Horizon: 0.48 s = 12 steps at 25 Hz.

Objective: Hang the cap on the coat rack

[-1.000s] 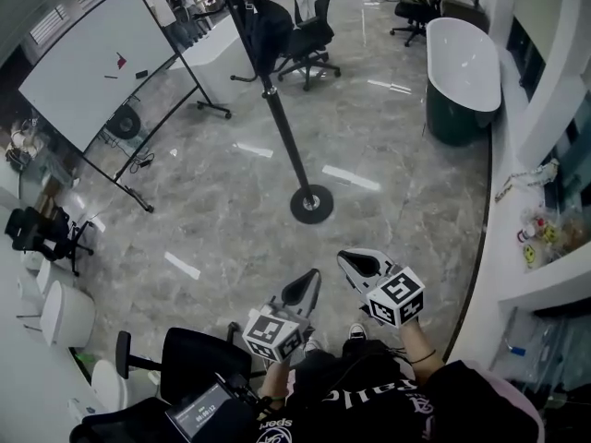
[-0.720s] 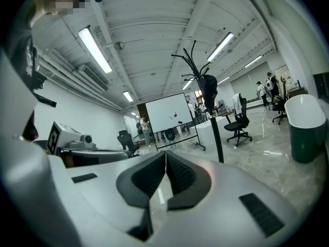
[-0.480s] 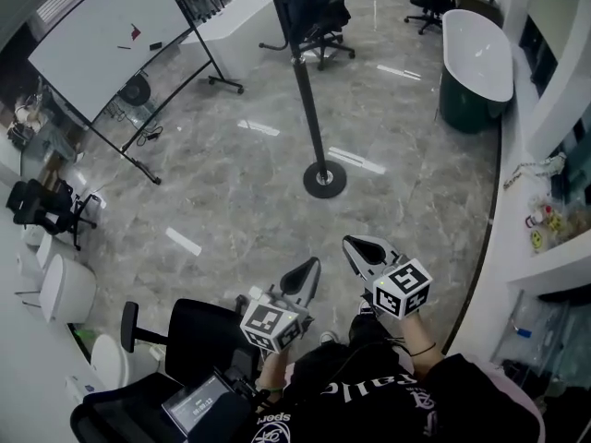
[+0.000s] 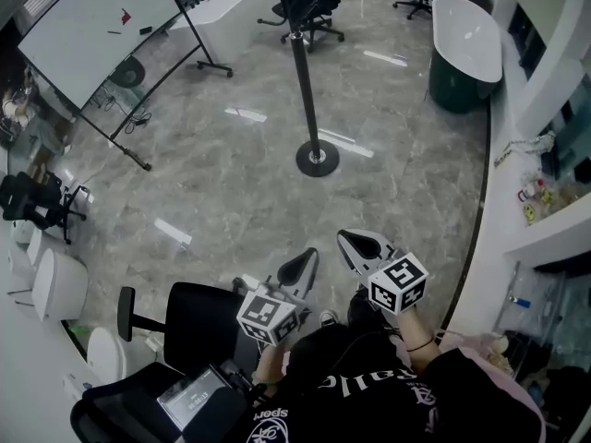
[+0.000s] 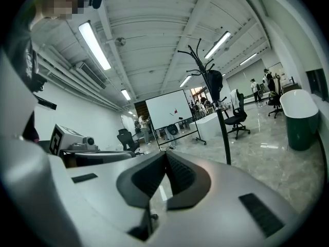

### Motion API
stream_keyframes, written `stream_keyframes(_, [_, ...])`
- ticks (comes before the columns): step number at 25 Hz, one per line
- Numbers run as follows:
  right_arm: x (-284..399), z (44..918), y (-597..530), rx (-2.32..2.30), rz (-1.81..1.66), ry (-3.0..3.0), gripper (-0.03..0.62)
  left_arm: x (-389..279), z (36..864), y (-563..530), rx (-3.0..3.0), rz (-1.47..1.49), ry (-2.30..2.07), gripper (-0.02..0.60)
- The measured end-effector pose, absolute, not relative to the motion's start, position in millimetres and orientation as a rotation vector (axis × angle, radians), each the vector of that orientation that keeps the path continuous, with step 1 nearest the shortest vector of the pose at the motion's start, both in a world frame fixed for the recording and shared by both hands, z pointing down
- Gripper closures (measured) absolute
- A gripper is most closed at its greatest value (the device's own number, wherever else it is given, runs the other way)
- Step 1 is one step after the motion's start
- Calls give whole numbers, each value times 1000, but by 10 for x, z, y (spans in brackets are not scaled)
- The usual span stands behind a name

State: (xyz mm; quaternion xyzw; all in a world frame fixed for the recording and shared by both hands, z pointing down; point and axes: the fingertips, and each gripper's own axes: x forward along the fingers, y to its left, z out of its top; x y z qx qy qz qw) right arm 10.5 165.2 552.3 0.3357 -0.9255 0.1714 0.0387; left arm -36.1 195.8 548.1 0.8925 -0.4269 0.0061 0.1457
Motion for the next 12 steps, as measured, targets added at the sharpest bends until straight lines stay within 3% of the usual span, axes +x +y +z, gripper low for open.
stream_keyframes(12, [105, 5484, 2052, 1070, 484, -2808, 577, -266, 5389, 2300, 2620, -7, -1134, 583])
